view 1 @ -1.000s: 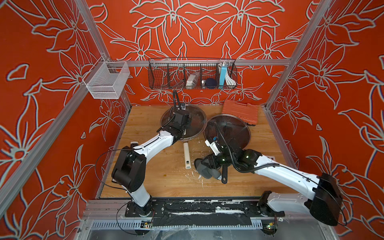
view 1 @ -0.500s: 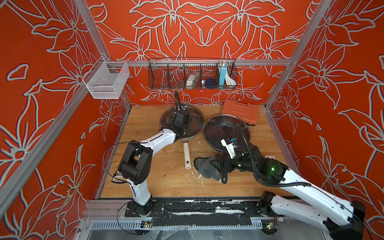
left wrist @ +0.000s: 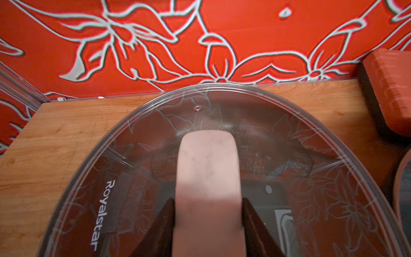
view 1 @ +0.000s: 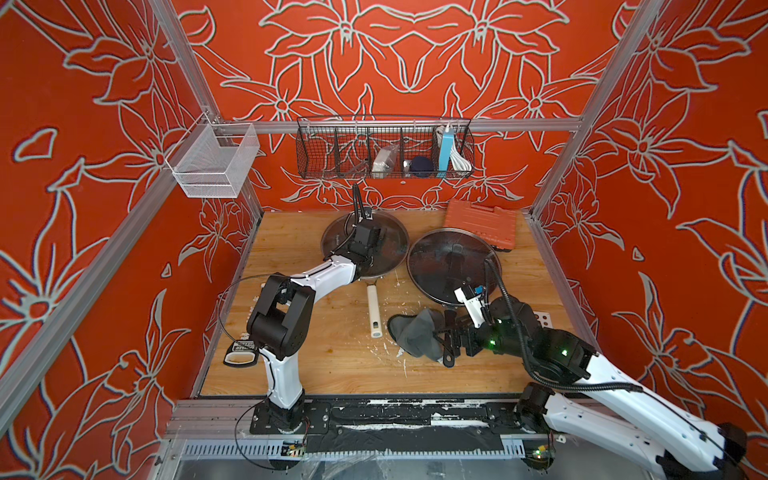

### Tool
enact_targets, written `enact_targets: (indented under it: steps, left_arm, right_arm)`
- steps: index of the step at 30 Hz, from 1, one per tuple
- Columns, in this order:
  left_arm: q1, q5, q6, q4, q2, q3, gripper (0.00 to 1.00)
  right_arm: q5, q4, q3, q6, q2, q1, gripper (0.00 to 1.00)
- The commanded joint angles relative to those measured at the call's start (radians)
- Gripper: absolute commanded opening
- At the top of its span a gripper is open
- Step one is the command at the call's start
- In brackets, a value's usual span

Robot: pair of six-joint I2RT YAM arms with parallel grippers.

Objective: Wipe the pot lid with a cloth
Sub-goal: Place the pot lid on the cooking pot.

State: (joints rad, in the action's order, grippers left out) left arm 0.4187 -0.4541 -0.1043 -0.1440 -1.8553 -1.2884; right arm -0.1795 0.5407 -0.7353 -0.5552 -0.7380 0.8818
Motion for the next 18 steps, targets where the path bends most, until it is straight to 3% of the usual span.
enact_targets:
  steps: [1,18]
  left_arm:
    - [-0.004,-0.072,0.015,-0.234,0.032,-0.050,0.00]
    - [-0.005,-0.069,-0.043,-0.239,0.019,-0.005,0.00]
  right_arm:
    - [0.020,0.003,0.013,0.016,-0.010,0.003,0.97]
    - [0.021,-0.017,0.036,0.001,-0.023,0.002,0.97]
